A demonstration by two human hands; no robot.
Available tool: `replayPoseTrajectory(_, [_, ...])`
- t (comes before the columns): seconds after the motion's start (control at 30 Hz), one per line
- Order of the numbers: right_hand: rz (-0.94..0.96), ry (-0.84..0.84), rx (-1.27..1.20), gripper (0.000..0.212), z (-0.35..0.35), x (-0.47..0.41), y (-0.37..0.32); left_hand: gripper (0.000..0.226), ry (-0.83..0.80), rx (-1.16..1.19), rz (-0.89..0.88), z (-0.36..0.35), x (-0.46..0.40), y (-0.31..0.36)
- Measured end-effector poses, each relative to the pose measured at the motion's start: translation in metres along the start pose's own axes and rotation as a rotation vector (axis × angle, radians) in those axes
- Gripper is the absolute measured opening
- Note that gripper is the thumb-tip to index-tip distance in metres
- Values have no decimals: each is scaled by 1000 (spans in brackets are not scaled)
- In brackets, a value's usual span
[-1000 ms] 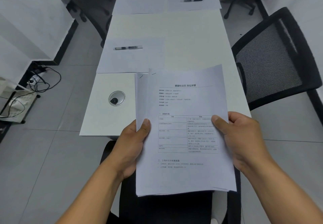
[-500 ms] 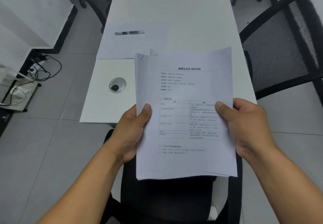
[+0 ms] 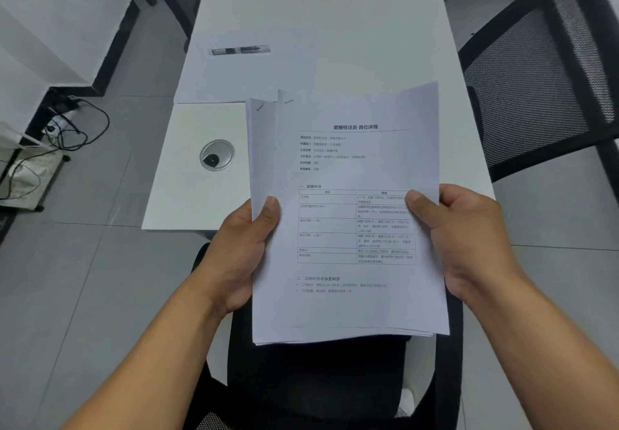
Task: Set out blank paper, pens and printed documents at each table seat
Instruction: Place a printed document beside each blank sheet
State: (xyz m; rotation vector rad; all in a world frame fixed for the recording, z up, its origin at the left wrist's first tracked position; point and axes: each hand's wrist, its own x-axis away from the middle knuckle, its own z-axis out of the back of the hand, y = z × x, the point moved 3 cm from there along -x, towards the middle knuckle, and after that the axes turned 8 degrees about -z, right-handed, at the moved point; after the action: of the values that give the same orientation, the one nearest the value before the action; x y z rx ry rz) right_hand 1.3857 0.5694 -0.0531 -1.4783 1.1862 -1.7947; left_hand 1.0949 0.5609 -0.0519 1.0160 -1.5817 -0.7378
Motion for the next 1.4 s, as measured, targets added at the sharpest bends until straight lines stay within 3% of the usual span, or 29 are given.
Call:
replayPoseTrajectory(0.07, [-12,14,11,14,1,-3,2,39,0,7,6,1,-2,-1])
replayPoseTrajectory(0.4, [-11,52,132,13,13,-22,-4,36,52,41,41,10,-5,-3])
replayPoseTrajectory(0.53, [47,172,302,38,34,-43,-12,35,74,45,43,12,-6,2])
replayPoseTrajectory(0.7, [79,305,435,17,61,-60,-24,34,98,38,47,15,-7,7])
replayPoseTrajectory(0.97, [26,398,555,21,73,-74,-25,31,132,7,46,23,-7,15])
replayPoseTrajectory(1.4, [25,381,596,31,64,-99,-31,32,106,22,73,13,-11,20])
